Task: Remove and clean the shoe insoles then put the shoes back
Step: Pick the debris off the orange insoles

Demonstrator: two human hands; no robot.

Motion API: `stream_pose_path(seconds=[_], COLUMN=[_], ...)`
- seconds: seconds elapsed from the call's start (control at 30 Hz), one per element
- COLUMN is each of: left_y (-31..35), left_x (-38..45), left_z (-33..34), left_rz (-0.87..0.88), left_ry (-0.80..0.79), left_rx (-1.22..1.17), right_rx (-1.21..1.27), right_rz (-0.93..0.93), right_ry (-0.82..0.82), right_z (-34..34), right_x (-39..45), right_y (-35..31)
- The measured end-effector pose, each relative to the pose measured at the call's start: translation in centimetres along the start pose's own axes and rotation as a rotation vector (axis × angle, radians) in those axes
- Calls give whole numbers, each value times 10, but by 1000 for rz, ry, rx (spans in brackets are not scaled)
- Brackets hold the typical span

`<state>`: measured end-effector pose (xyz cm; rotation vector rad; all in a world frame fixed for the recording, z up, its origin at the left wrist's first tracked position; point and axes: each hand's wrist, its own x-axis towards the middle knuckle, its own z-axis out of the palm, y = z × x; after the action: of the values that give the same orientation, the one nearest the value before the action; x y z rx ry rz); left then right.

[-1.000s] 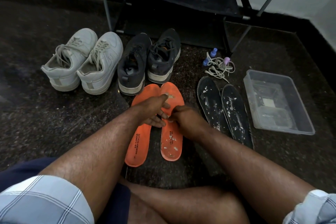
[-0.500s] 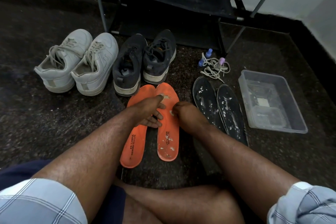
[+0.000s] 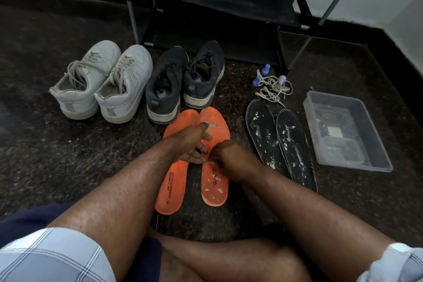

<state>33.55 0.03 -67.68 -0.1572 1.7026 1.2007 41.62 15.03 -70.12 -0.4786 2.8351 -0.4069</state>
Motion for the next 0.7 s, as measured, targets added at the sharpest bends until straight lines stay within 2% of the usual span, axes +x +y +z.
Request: stream_pose_path(seconds=[0.17, 0.37, 0.47, 0.57, 0.63, 0.7], left_y=[-1, 0, -1, -1, -1, -2], left_x=[1, 0, 1, 1, 2, 2], left_z=[0, 1, -1, -1, -2, -3], left_rz=[0, -8, -3, -4, -2, 0], left_ry=[27, 14, 24, 30, 43, 45], left_rx=[1, -2, -2, -16, -40, -50], right_rx=[85, 79, 25, 80, 136, 161], right_rz=[251, 48, 166, 310, 293, 244], right_ry=[200, 83, 174, 273, 350, 349], right_z=[0, 2, -5, -11, -12, -14], right_x=[1, 6, 9, 9, 14, 23], right_y=[34, 11, 26, 41, 39, 32])
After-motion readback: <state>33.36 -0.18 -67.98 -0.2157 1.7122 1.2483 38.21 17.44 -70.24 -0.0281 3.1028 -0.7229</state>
